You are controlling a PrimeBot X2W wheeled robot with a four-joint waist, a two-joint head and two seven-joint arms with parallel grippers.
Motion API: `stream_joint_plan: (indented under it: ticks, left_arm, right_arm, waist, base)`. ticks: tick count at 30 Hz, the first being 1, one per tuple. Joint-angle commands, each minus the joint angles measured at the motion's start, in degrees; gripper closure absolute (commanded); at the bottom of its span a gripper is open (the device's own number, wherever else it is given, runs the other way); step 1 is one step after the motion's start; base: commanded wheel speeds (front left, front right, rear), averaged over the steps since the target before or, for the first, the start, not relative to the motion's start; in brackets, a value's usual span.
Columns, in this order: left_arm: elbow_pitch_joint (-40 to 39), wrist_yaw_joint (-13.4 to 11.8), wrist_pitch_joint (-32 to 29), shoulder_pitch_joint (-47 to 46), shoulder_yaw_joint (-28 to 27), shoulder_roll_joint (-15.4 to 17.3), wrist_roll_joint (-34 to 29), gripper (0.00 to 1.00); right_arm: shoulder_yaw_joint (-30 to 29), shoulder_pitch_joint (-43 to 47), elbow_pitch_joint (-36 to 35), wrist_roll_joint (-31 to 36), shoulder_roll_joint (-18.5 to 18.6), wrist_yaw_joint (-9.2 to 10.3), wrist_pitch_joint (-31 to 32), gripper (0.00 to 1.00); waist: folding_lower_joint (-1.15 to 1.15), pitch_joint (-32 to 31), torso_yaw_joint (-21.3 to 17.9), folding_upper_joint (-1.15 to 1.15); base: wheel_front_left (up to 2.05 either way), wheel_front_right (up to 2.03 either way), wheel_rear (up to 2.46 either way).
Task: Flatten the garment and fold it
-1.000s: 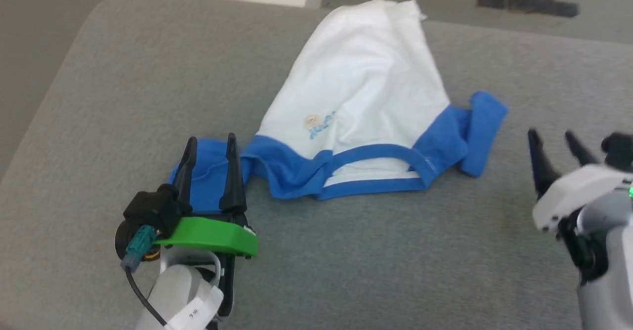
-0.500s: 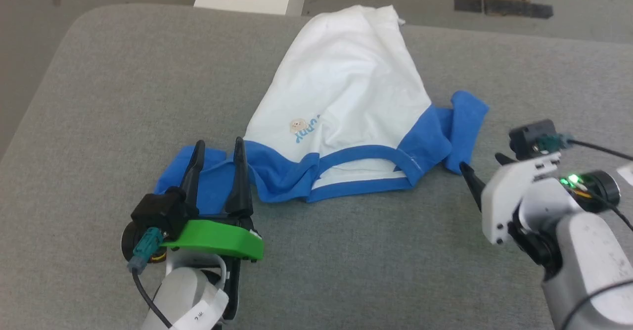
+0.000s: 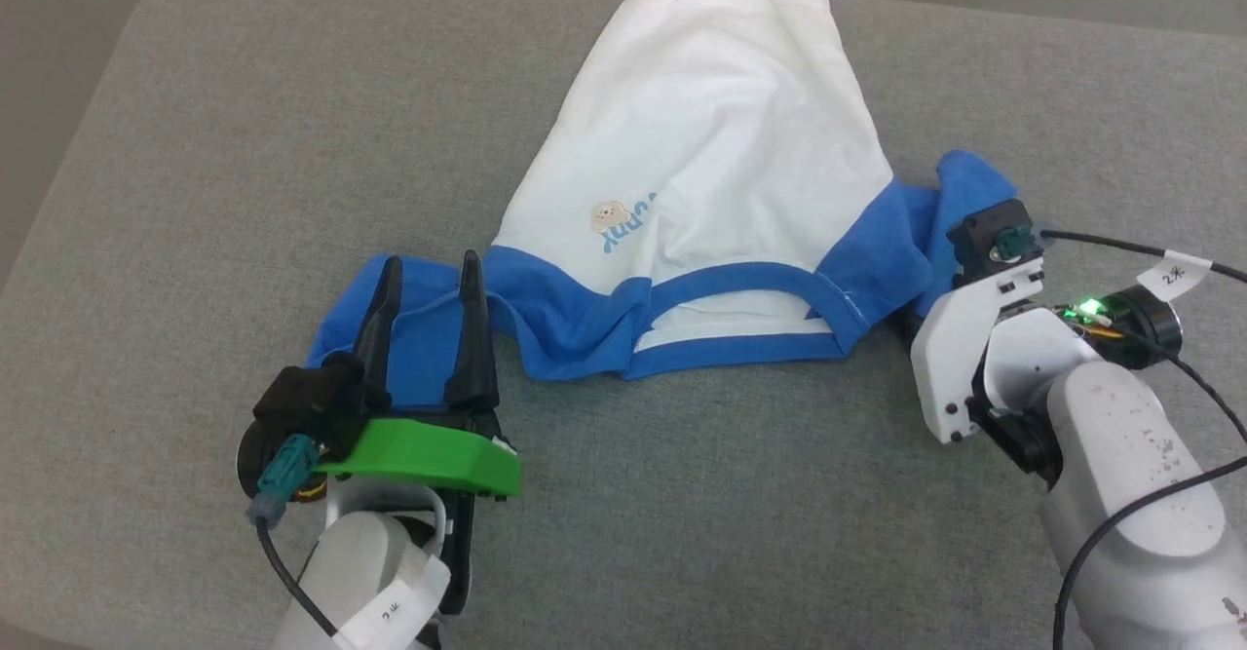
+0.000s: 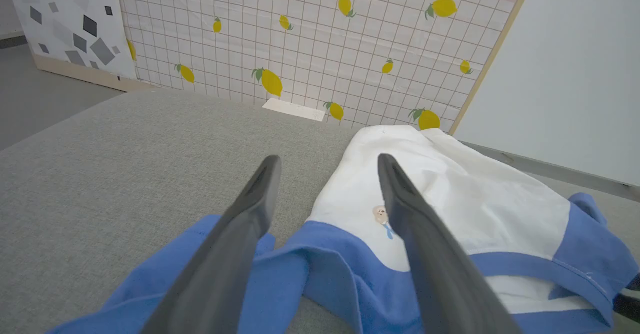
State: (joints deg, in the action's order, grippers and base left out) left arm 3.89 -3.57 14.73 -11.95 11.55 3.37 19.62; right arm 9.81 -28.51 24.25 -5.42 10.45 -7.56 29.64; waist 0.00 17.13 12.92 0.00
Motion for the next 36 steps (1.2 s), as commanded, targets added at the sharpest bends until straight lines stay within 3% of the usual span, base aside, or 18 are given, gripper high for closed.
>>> stream_joint_plan:
  ticks: [1,7,11,17,24,29,34,35,36]
  left_arm:
    - [0.06,0.03,0.27,-0.89,-0.29,-0.19,-0.32,0.0]
    - [0.46,0.16,0.27,-0.77,-0.88,-0.25,-0.56,0.0]
    - [0.47,0.31,0.27,-0.47,-1.29,-0.27,-0.76,0.0]
    - [0.22,0.59,0.27,-0.32,-1.79,-0.24,-1.1,0.0]
    - [-0.25,0.93,0.27,-1.02,-1.39,-0.14,-1.53,0.0]
    - [-0.24,0.78,0.26,-1.98,-0.89,-0.17,-1.62,0.0]
    - [-0.26,0.61,0.27,-2.39,-0.83,-0.07,-1.66,0.0]
    - [-0.27,0.56,0.27,-2.35,-0.89,-0.01,-1.68,0.0]
    - [-0.23,0.45,0.27,-2.21,-1.03,0.09,-1.69,0.0]
  right_arm:
    - [-0.27,-0.57,0.8,0.27,0.14,0.08,-0.97,1.0]
    - [-2.02,-1.3,1.34,-1.51,1.02,0.08,-4.3,1.0]
    - [-3.93,-0.63,-1.28,-4.02,3.5,0.08,-5.3,1.0]
    - [-10.68,1.49,-4.1,-6.42,12.29,0.08,-1.9,1.0]
    - [-23.29,1.73,1.39,-3.98,22.65,0.08,2.92,1.0]
    - [-34.4,-0.22,5.89,1.6,24.41,0.08,1.5,1.0]
    - [-44.86,-3.25,7.02,9.41,23.74,0.08,-2.16,1.0]
    - [-45.13,-3.4,7.19,9.97,23.54,0.08,-2.17,0.67]
    - [-45.2,-3.77,7.22,10.7,23.06,0.08,-2.51,0.0]
  waist:
    - [0.0,-0.01,-0.11,0.0]
    - [0.0,-0.86,-0.88,0.0]
    - [0.0,-1.6,-1.62,0.0]
    - [0.0,-1.85,-2.42,0.0]
    - [0.0,0.5,-2.32,0.0]
    - [0.0,2.32,-1.44,0.0]
    - [0.0,2.79,-0.82,0.0]
    - [0.0,2.71,-0.86,0.0]
    - [0.0,2.39,-1.06,0.0]
  base:
    - [0.0,0.0,0.0]
    - [0.0,0.0,0.0]
    - [0.0,0.0,0.0]
    - [0.0,0.0,0.0]
    - [0.0,0.0,0.0]
    - [0.0,0.0,0.0]
    - [0.0,0.0,0.0]
    - [0.0,0.0,0.0]
    - [0.0,0.0,0.0]
